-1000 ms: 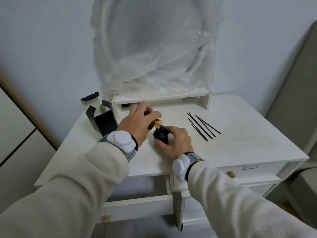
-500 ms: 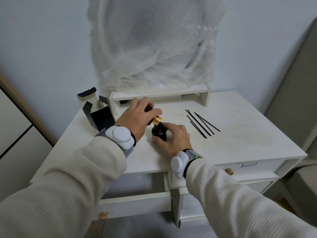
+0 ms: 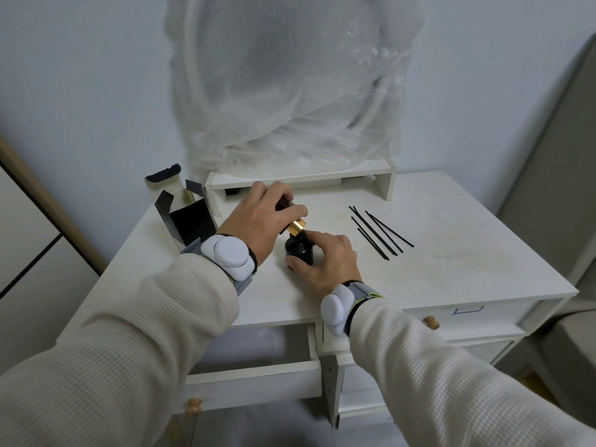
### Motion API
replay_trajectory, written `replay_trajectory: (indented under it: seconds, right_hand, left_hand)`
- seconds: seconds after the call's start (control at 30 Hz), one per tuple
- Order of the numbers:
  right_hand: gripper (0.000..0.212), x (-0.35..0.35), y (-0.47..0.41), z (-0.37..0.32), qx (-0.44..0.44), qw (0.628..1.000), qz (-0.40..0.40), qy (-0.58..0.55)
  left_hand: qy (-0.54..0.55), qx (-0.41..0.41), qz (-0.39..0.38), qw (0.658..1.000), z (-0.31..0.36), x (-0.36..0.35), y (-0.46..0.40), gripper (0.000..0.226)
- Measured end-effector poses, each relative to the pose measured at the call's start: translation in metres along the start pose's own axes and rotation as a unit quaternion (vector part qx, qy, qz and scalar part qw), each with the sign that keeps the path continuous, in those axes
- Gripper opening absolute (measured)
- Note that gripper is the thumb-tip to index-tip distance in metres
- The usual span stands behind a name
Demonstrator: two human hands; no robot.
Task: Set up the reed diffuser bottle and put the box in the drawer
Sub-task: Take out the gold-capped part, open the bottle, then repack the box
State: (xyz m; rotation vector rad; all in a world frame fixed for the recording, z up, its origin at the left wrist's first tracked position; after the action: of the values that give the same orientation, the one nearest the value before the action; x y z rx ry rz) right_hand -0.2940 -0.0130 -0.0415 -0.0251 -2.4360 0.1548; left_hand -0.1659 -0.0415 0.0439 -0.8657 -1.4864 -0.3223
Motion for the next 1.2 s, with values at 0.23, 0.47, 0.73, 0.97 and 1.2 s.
replay_trajectory:
  seconds: [0.23,0.47,0.73,0.97,1.2]
  right_hand:
    - [0.042,0.0002,0.0008,0.0007,0.001,1.0,0.004,-0.005]
    - [0.043,0.0001,-0.0004,0.0008,0.002,1.0,-0.002,0.011]
    - [0.043,0.0005,0.0004,0.0005,0.002,1.0,-0.001,0.009]
    - [0.045,0.0004,0.001,-0.0005,0.003,1.0,-0.003,0.015]
    - [0.045,0.0001,-0.0008,0.0004,0.003,1.0,-0.003,0.019]
  left_hand:
    - [0.003,-0.01,0.006,1.0,-0.0011,-0.0036,-0.0026,0.053]
    - [-0.005,-0.022,0.006,1.0,0.0,-0.0032,-0.0042,0.058]
    - [-0.006,-0.019,0.0,1.0,-0.0007,-0.0051,-0.0042,0.062]
    - [-0.003,-0.017,0.007,1.0,-0.0016,-0.0061,-0.0037,0.065]
    - [0.001,-0.017,0.005,1.0,-0.001,-0.0064,-0.0055,0.063]
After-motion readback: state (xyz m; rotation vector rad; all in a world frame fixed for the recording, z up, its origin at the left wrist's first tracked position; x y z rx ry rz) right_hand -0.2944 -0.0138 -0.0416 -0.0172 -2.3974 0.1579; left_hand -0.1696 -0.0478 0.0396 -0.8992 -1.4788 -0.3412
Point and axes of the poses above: each hand's wrist, its own y-axis away from the middle knuckle, its own x-axis out of the back of the hand, z = x × y, the point moved 6 cm from there along -y, towards the middle knuckle, and after that the axes turned 15 degrees about -z, right-handed, at the moved point
